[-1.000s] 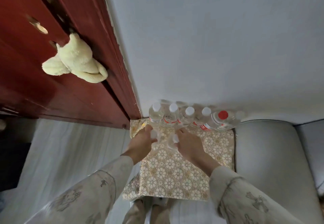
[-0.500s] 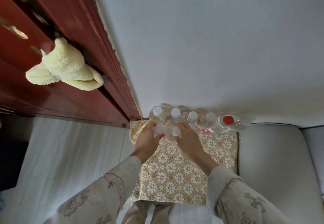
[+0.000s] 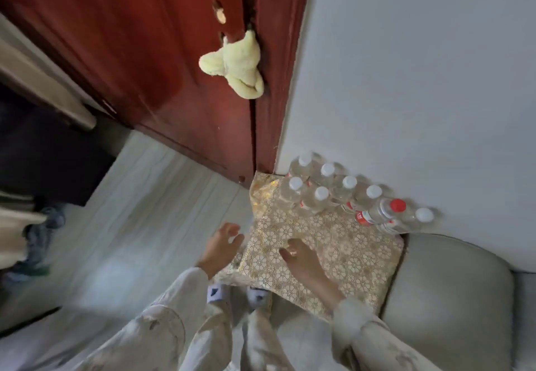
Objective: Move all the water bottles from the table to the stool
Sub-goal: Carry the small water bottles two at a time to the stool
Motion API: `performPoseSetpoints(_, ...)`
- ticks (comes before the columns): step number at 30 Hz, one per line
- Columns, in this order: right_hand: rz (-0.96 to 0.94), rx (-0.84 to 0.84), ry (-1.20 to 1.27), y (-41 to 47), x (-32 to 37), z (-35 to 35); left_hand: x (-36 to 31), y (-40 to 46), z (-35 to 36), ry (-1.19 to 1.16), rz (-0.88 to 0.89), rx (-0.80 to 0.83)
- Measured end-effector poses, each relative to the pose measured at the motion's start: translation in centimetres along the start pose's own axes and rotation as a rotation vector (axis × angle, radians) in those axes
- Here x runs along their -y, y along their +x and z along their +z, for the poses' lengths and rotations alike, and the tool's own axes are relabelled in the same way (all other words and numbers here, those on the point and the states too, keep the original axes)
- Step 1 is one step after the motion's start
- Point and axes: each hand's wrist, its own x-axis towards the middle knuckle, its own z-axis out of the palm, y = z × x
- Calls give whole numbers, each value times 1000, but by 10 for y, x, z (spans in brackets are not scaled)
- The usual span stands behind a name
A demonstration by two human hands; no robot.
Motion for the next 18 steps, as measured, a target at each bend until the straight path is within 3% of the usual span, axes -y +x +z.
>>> performPoseSetpoints(4,-138,175,-89,-36,33,45,62,-85,-28,-345,-206,-188)
performPoseSetpoints(8,-279,264,-225,-70,76,104,118,-179,-58,-778,-268,-399)
performPoseSetpoints(12,-404,388,-303,-125,112,186,178,-275,-69,-1010,-296,-699)
performPoseSetpoints(18,-539,607,-363,-230,126,310,274,-413,-40,-1256,-362,-992)
